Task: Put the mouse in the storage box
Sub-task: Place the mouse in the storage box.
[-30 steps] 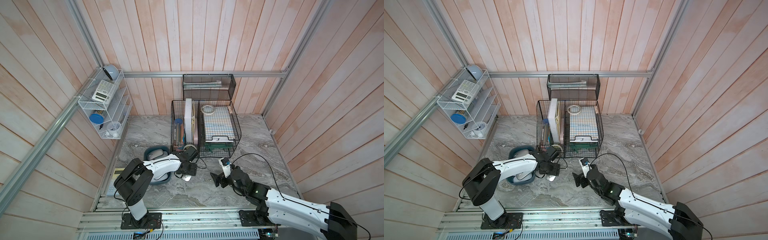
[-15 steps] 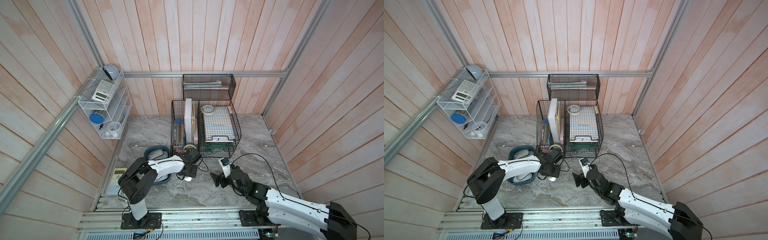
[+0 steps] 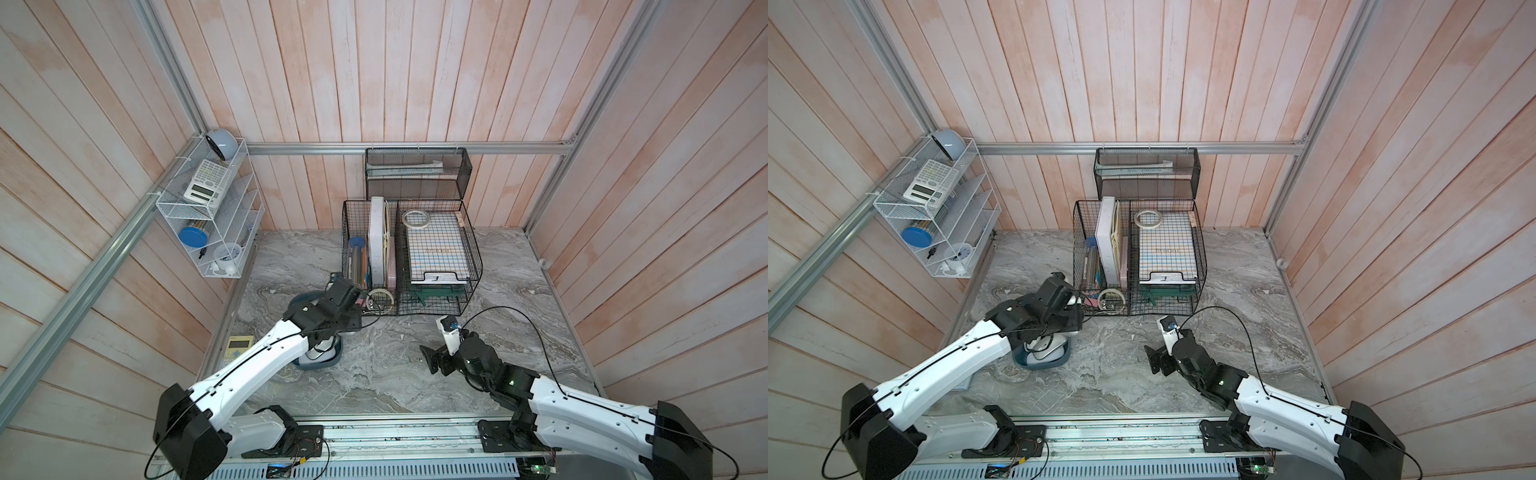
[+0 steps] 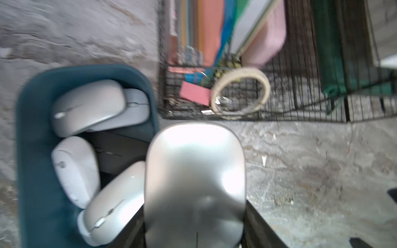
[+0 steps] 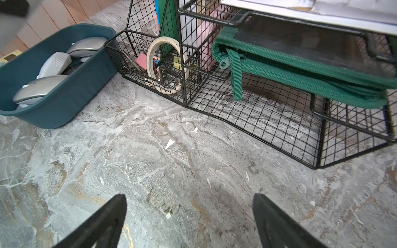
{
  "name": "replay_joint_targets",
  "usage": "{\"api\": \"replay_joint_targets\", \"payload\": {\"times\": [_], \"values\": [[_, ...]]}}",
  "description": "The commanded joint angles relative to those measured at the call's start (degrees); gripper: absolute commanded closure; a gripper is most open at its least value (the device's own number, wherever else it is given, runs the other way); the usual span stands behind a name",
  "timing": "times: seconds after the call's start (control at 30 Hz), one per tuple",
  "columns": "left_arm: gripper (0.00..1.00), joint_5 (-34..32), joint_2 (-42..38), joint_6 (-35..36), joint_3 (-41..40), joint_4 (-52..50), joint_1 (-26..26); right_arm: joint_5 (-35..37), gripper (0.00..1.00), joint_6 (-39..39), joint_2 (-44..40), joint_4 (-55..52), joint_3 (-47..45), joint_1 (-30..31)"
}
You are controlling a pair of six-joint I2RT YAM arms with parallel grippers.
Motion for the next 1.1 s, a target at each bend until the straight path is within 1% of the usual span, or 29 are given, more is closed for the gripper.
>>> {"api": "replay_joint_targets", "payload": {"times": [0.0,0.07,0.13,0.27,0.53,0.67,0.73,0.87,0.93,0.97,1.0,1.03,1.07], "values": [[0.46,1.0,-1.3,-0.5,-4.0,-3.4,7.0,0.1,0.03,0.5,0.5,1.1,-0.6,-0.3],[0.46,5.1,-1.2,0.2,-5.7,-2.6,11.1,0.1,0.03,0.5,0.5,1.0,-0.5,-0.2],[0.46,6.2,-0.1,0.1,-6.3,-2.6,13.0,0.1,0.03,0.4,0.4,0.9,-0.5,-0.2],[0.46,6.6,3.2,0.8,-5.8,-2.2,14.0,0.3,0.03,0.5,0.2,1.0,-0.6,-0.3],[0.46,6.9,8.2,0.7,-4.8,0.3,14.3,0.0,0.03,0.5,0.6,0.5,-0.2,-0.3],[0.45,7.7,9.7,0.5,-4.6,2.0,14.6,0.1,0.03,0.4,0.4,0.7,-0.3,-0.3],[0.41,7.7,10.6,0.5,-4.2,2.3,14.7,0.0,0.02,0.5,0.6,0.9,-0.4,-0.3],[0.26,6.9,11.3,0.3,-3.4,2.0,15.2,0.0,0.02,0.4,1.1,0.9,-0.1,-0.3],[0.21,5.7,11.1,-0.1,-2.7,1.1,15.6,-0.1,0.02,0.3,1.1,0.9,-0.1,-0.3],[0.16,5.2,10.5,-0.2,-2.5,1.0,15.5,0.0,0.02,0.3,1.1,1.0,-0.2,-0.2],[0.03,5.0,9.8,-0.3,-2.3,0.9,15.6,-0.1,0.03,0.3,1.1,1.0,-0.2,-0.3],[0.0,4.7,8.8,-0.3,-2.1,0.8,15.6,0.0,0.03,0.3,1.2,1.1,-0.3,-0.3],[0.0,4.3,7.5,-0.3,-1.9,0.6,15.6,-0.1,0.02,0.3,1.1,1.2,-0.2,-0.3]]}}
